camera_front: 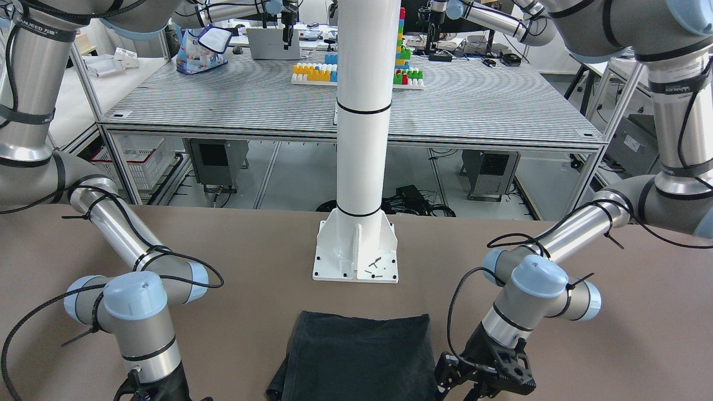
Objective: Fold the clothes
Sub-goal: 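Move both grippers to the shirt's end nearest the robot, grasping its corners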
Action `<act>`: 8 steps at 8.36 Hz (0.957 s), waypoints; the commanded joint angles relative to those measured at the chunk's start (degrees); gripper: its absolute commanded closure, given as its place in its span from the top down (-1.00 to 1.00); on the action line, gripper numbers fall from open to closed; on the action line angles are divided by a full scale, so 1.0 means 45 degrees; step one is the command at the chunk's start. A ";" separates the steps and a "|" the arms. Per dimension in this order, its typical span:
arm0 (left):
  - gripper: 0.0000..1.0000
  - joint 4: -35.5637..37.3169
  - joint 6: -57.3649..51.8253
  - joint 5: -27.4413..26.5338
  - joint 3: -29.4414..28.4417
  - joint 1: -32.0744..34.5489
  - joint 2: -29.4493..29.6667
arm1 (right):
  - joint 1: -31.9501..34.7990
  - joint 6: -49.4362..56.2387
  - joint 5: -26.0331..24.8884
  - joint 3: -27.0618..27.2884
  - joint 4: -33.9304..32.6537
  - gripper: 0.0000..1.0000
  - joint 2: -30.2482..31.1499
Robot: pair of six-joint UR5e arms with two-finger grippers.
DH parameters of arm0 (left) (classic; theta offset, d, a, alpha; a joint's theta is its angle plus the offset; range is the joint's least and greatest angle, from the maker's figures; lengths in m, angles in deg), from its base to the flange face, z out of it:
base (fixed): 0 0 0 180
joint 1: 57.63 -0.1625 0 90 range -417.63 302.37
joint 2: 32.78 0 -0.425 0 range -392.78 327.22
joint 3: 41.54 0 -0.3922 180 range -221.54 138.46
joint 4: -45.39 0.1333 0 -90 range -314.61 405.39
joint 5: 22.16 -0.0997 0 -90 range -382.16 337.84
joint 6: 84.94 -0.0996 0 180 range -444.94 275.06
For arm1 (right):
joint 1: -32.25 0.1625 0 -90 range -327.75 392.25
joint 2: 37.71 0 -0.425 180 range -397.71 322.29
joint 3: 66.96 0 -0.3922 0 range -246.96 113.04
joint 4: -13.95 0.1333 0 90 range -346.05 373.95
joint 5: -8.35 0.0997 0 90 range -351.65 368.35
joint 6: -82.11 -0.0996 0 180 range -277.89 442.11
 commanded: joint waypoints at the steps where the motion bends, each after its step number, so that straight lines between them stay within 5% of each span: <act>1: 1.00 -0.0070 0.2932 -0.1112 0.1480 -0.0604 -0.1463 | -0.1718 -0.4812 -0.0665 0.1051 0.0056 0.86 0.0449; 3: 1.00 -0.0148 0.4678 -0.3821 0.1813 -0.2883 -0.1739 | -0.3512 -0.7313 -0.2807 0.1537 0.0095 0.85 0.0586; 5: 1.00 -0.0887 0.6941 -0.4669 0.2123 -0.4351 -0.1991 | -0.4999 -0.9037 -0.4083 0.3365 0.0095 0.84 0.1597; 8: 1.00 -0.0910 0.8686 -0.6294 0.2283 -0.5822 -0.2423 | -0.5650 -1.0391 -0.5065 0.3590 0.0114 0.84 0.1564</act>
